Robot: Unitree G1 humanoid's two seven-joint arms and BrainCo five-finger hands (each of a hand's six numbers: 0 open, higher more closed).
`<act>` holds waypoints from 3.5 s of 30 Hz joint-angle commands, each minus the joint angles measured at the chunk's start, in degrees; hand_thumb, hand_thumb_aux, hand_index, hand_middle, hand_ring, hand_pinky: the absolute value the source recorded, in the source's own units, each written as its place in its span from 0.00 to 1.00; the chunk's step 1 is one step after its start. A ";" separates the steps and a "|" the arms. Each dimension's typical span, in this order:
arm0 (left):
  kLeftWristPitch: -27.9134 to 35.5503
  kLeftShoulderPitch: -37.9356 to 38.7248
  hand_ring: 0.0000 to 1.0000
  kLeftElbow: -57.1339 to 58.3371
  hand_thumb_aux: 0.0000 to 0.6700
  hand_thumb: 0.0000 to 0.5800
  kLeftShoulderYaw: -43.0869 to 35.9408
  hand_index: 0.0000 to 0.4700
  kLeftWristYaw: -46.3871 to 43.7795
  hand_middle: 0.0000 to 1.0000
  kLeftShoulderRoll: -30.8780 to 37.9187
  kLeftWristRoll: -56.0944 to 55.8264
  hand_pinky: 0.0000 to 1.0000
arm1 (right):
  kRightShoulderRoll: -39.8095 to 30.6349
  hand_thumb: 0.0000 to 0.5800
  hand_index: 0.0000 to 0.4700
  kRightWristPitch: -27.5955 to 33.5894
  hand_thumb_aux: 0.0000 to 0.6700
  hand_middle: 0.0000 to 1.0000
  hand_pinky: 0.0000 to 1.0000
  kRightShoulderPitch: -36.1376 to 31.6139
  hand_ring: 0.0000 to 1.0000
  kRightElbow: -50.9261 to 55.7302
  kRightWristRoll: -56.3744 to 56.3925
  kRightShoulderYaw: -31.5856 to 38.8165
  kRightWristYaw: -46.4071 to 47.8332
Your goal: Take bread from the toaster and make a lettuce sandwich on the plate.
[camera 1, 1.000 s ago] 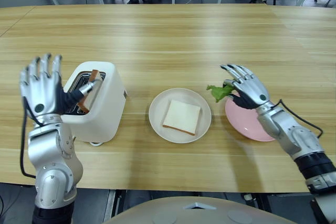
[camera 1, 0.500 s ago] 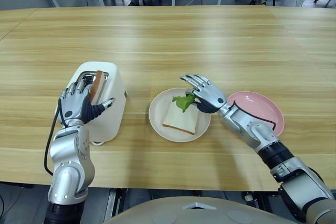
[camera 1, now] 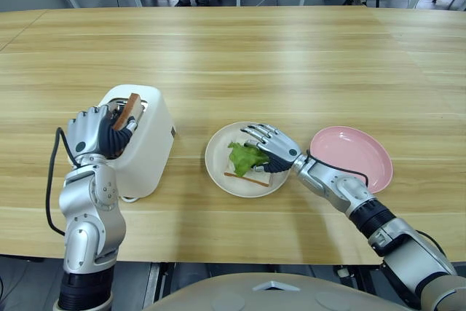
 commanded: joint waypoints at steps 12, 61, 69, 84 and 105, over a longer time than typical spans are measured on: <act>-5.57 -5.63 1.00 -12.35 1.00 1.00 2.33 0.98 5.10 1.00 -2.36 -5.86 1.00 | -4.29 0.00 0.00 1.14 0.00 0.00 0.00 1.52 0.00 -11.33 3.68 -4.65 5.97; -24.34 -10.71 1.00 51.21 1.00 1.00 -24.38 0.98 19.50 1.00 -28.77 -54.51 1.00 | -8.35 0.00 0.00 -11.50 0.00 0.00 0.00 14.17 0.00 -12.76 1.42 -8.05 7.96; -25.04 -13.27 1.00 52.69 1.00 1.00 -26.34 0.98 21.66 1.00 -27.77 -50.01 1.00 | -5.55 0.00 0.00 -10.20 0.00 0.00 0.00 7.15 0.00 -4.63 5.34 -4.23 19.12; -3.76 -14.30 0.18 21.57 0.00 0.00 -36.21 0.00 21.30 0.18 -13.34 -4.59 0.18 | -6.78 0.00 0.00 -11.09 0.00 0.00 0.00 2.59 0.00 -1.61 13.27 -1.48 34.88; -10.00 -0.21 0.69 -8.14 0.97 1.00 -12.81 0.95 8.52 0.69 -9.01 -20.28 0.69 | -1.91 0.93 0.72 -13.51 0.73 0.00 0.00 5.02 0.00 -5.66 36.32 -12.47 31.38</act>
